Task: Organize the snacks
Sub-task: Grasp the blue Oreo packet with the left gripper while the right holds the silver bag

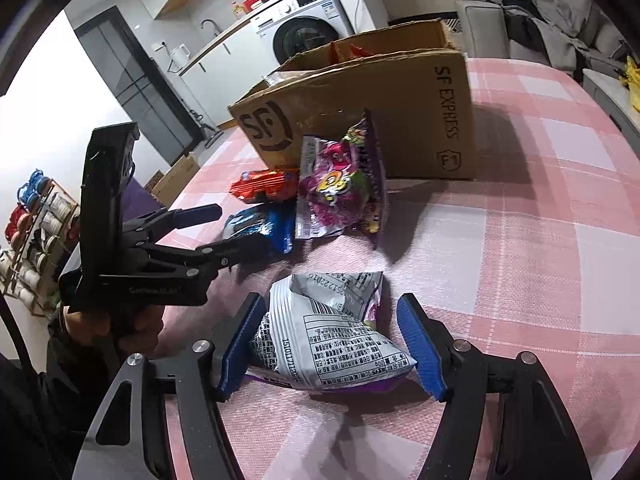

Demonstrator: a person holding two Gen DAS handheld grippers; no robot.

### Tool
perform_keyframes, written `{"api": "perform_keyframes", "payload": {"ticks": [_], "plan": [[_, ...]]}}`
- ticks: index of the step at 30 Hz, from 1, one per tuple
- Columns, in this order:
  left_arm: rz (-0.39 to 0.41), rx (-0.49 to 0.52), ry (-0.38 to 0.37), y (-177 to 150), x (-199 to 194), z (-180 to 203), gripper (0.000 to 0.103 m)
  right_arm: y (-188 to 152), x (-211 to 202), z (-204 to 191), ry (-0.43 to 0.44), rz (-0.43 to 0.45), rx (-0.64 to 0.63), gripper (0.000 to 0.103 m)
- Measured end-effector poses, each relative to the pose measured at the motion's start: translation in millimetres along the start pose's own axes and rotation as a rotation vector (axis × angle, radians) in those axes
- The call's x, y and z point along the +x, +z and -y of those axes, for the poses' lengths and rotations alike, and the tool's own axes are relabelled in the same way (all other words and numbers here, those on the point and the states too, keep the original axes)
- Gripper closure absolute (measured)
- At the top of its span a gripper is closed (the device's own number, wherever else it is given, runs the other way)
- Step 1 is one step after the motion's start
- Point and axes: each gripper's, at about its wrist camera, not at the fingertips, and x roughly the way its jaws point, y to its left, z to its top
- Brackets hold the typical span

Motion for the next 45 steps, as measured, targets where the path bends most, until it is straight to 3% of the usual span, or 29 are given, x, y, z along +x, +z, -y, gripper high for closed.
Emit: {"api": "perform_keyframes", "payload": {"ticks": [4,11,18,26,32,37,40,41,44,45], "plan": [[-0.053,0.043,-0.043,-2.8,7.3,8.7,0.003,0.8,-0.1,3.5,-0.001,-0.001,0.009,0.032],[-0.077,0.109,-0.145,-15.7,-4.4,19.8,0.010,3.6,-11.7,18.2,-0.031,-0.011,0.011,0.024],[-0.062,0.074,-0.116,-11.1,-4.3,10.7,0.010,3.8,-20.3,22.8,-0.039,-0.029,0.006,0.021],[-0.061,0.071,-0.095,-5.0,-6.4,1.4,0.010,-0.6,-21.4,2.4,-0.002,-0.061,-0.094,0.021],[-0.048,0.071,-0.098,-1.2,-12.8,-2.6,0.013,-2.8,-6.6,-11.9,-0.033,-0.108,-0.182,0.021],[-0.050,0.098,-0.109,4.8,-13.5,2.5,0.023,-5.8,4.6,-23.1,-0.052,-0.140,-0.239,0.023],[-0.054,0.139,-0.105,3.8,-11.3,10.3,0.035,-9.8,7.0,-25.5,-0.054,-0.154,-0.243,0.024],[-0.045,0.161,-0.100,2.6,-13.3,12.6,0.044,-10.8,6.2,-24.8,-0.050,-0.153,-0.235,0.024],[-0.039,0.165,-0.154,-2.0,-18.4,15.1,0.049,-10.8,2.7,-18.6,-0.032,-0.138,-0.196,0.025],[-0.038,0.166,-0.161,-3.2,-19.6,15.3,0.057,-10.2,1.1,-16.0,-0.024,-0.136,-0.177,0.025]]}}
